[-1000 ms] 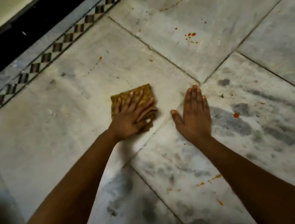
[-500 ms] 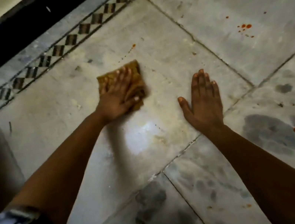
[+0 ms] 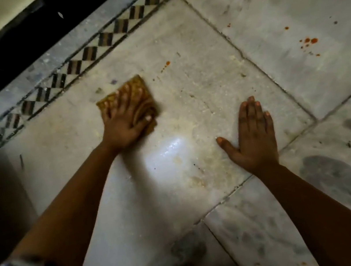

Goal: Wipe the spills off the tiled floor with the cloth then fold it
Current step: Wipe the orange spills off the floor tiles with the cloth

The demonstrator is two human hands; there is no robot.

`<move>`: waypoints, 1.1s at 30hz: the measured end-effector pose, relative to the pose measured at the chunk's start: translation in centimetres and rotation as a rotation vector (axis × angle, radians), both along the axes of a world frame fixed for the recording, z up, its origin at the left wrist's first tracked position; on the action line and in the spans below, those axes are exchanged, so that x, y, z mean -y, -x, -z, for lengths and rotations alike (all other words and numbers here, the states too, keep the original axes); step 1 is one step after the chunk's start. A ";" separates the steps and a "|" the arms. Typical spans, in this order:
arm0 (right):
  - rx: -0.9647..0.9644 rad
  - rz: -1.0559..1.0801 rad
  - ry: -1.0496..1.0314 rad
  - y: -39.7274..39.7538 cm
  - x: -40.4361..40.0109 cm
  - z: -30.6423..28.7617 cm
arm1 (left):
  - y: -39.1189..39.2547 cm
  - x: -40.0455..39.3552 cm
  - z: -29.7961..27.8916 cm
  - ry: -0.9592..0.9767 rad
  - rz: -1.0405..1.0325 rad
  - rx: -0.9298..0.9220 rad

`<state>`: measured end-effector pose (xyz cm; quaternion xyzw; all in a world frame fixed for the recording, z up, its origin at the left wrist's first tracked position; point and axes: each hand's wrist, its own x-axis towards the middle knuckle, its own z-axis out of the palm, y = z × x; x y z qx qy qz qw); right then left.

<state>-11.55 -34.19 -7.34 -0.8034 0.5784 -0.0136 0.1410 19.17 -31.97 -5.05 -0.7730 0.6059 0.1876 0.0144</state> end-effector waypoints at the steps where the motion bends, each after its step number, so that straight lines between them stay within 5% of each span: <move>1: 0.000 -0.006 -0.008 0.1 0.1 0.1 | -0.6 1.7 0.0 -0.011 -0.102 0.016; 5: 0.017 -0.036 -0.032 0.2 0.5 0.3 | 0.3 10.5 -1.0 -0.030 -0.275 -0.014; 8: 0.019 -0.031 -0.050 0.2 0.5 0.2 | 4.9 13.3 -0.9 -0.026 -0.080 -0.050; 13: -0.002 -0.019 -0.081 0.1 0.5 -0.1 | 7.0 5.5 0.0 0.056 0.224 -0.008; 21: 0.011 -0.011 -0.063 0.2 0.4 0.0 | 3.9 17.1 -0.7 0.004 -0.207 -0.028; 26: 0.018 -0.012 -0.038 0.3 0.4 0.1 | 9.4 20.3 -0.2 0.005 0.093 -0.016; 31: 0.023 -0.005 -0.053 0.2 0.4 -0.1 | 10.8 8.3 0.9 0.156 0.595 -0.027; 33: 0.029 -0.004 -0.044 0.2 0.4 0.0 | 7.6 5.8 1.3 0.174 0.560 -0.004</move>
